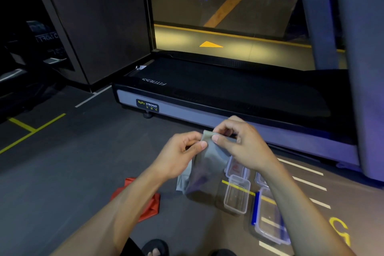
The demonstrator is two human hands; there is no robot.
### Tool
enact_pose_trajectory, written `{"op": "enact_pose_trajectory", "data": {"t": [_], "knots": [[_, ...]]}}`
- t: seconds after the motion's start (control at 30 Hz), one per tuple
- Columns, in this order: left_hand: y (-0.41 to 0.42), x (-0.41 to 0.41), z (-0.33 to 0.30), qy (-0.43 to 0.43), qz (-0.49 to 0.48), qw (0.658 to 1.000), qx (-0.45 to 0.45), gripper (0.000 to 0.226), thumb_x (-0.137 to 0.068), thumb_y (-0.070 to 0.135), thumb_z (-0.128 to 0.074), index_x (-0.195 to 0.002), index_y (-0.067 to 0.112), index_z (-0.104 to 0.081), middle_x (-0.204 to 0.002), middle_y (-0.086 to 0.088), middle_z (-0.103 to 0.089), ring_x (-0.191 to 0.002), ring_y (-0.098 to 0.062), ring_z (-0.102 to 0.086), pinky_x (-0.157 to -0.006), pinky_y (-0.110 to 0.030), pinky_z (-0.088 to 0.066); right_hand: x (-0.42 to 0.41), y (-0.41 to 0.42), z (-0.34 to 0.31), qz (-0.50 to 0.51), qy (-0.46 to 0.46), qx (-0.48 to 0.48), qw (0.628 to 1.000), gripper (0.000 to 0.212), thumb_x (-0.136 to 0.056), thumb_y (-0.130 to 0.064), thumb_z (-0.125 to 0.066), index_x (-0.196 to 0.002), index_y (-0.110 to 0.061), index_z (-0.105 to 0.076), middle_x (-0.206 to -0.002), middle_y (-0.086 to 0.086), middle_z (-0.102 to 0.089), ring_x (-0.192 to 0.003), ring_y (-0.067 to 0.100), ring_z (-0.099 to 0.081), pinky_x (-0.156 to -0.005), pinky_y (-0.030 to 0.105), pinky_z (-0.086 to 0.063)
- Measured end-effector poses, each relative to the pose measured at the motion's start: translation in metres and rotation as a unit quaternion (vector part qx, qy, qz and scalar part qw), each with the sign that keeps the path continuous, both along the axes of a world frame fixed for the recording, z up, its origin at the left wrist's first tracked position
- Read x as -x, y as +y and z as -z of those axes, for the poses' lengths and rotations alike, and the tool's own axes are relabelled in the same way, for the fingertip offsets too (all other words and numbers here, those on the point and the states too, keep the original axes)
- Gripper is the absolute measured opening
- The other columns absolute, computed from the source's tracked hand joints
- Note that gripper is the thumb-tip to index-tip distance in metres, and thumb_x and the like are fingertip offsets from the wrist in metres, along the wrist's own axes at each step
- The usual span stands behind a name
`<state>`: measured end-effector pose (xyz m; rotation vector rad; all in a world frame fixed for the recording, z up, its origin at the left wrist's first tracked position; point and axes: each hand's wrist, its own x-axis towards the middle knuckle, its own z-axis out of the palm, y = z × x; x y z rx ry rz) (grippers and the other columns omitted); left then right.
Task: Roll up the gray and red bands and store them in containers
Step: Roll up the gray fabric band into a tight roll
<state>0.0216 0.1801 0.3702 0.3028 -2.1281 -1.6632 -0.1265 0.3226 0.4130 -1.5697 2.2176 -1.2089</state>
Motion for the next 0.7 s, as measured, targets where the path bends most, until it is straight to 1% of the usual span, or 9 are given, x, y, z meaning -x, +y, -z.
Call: {"op": "enact_pose_trajectory", "data": {"t": [0.07,0.13,0.2,0.27,0.3,0.4,0.5,0.57,0.7], "knots": [[0.0008,-0.0012,-0.0023,0.003,-0.002,1.000,0.004,0.019,-0.102,0.017,-0.058,-0.107,0.002,-0.069,-0.097,-0.022,-0.074,-0.089,-0.020,-0.064,-0.081,-0.047,-0.052,-0.0007,-0.0002,-0.0016,-0.001,-0.029,0.003,1.000,0.004,-0.091,-0.021,-0.075,-0.088,-0.022,-0.073,-0.086,-0.005,-0.065,-0.081,0.005,-0.060,-0.072,0.015,-0.042],[0.0023,-0.0016,-0.0045,0.011,-0.010,1.000,-0.003,0.019,-0.102,0.008,-0.057,-0.118,0.010,-0.068,-0.100,-0.016,-0.076,-0.092,-0.017,-0.069,-0.084,-0.037,-0.055,-0.0021,0.0001,-0.0025,-0.014,-0.052,-0.008,0.999,0.007,-0.094,-0.021,-0.072,-0.088,-0.020,-0.075,-0.080,-0.007,-0.068,-0.074,0.000,-0.059,-0.069,0.012,-0.041],[0.0034,-0.0013,-0.0065,0.015,-0.012,1.000,-0.013,0.030,-0.101,0.005,-0.057,-0.129,0.016,-0.063,-0.091,-0.010,-0.078,-0.087,-0.013,-0.069,-0.082,-0.027,-0.053,-0.0019,0.0007,-0.0027,-0.028,-0.075,-0.019,0.997,0.010,-0.097,-0.020,-0.069,-0.088,-0.020,-0.075,-0.077,-0.008,-0.070,-0.070,-0.002,-0.057,-0.068,0.014,-0.042],[0.0037,-0.0009,-0.0062,0.015,-0.007,1.000,-0.002,0.036,-0.101,0.005,-0.057,-0.136,0.015,-0.059,-0.070,0.000,-0.073,-0.074,-0.008,-0.062,-0.075,-0.025,-0.049,-0.0006,0.0013,-0.0027,-0.041,-0.100,-0.030,0.994,0.013,-0.099,-0.019,-0.066,-0.089,-0.019,-0.075,-0.079,-0.006,-0.071,-0.072,0.001,-0.057,-0.071,0.021,-0.044],[0.0041,-0.0008,-0.0067,0.019,-0.005,1.000,-0.001,0.035,-0.101,0.005,-0.057,-0.135,0.014,-0.059,-0.069,0.003,-0.072,-0.071,-0.008,-0.060,-0.073,-0.027,-0.047,0.0005,0.0013,-0.0022,-0.045,-0.109,-0.037,0.992,0.014,-0.099,-0.019,-0.065,-0.089,-0.018,-0.075,-0.081,-0.003,-0.071,-0.074,0.002,-0.058,-0.073,0.025,-0.045],[0.0044,-0.0008,-0.0076,0.031,-0.016,0.999,-0.004,0.022,-0.101,0.006,-0.058,-0.121,0.011,-0.065,-0.089,-0.012,-0.077,-0.083,-0.020,-0.070,-0.078,-0.033,-0.053,0.0019,0.0008,-0.0015,-0.054,-0.138,-0.056,0.987,0.017,-0.102,-0.020,-0.062,-0.091,-0.017,-0.075,-0.085,0.004,-0.072,-0.078,0.008,-0.059,-0.077,0.033,-0.046],[0.0025,-0.0006,-0.0038,0.016,-0.032,0.999,0.010,0.013,-0.101,0.009,-0.060,-0.110,0.011,-0.068,-0.092,-0.006,-0.078,-0.087,-0.016,-0.072,-0.083,-0.031,-0.055,0.0012,-0.0007,0.0010,-0.056,-0.144,-0.065,0.986,0.016,-0.102,-0.020,-0.061,-0.095,-0.013,-0.073,-0.085,0.009,-0.071,-0.078,0.010,-0.057,-0.077,0.034,-0.046],[-0.0001,-0.0007,-0.0011,0.005,-0.043,0.999,0.025,0.010,-0.100,0.014,-0.062,-0.107,0.014,-0.069,-0.091,-0.004,-0.078,-0.085,-0.014,-0.072,-0.083,-0.036,-0.054,-0.0005,-0.0005,0.0018,-0.045,-0.121,-0.064,0.990,0.006,-0.099,-0.024,-0.067,-0.100,-0.019,-0.069,-0.086,0.003,-0.070,-0.076,0.010,-0.058,-0.076,0.033,-0.048],[0.0012,-0.0023,-0.0022,0.009,-0.051,0.999,0.014,0.011,-0.100,0.010,-0.061,-0.106,0.009,-0.070,-0.091,-0.006,-0.078,-0.084,-0.013,-0.072,-0.080,-0.027,-0.054,-0.0071,-0.0013,0.0007,-0.020,-0.012,-0.069,0.997,0.021,-0.085,-0.035,-0.081,-0.095,-0.030,-0.064,-0.083,-0.006,-0.067,-0.076,0.012,-0.061,-0.072,0.030,-0.051]]}}
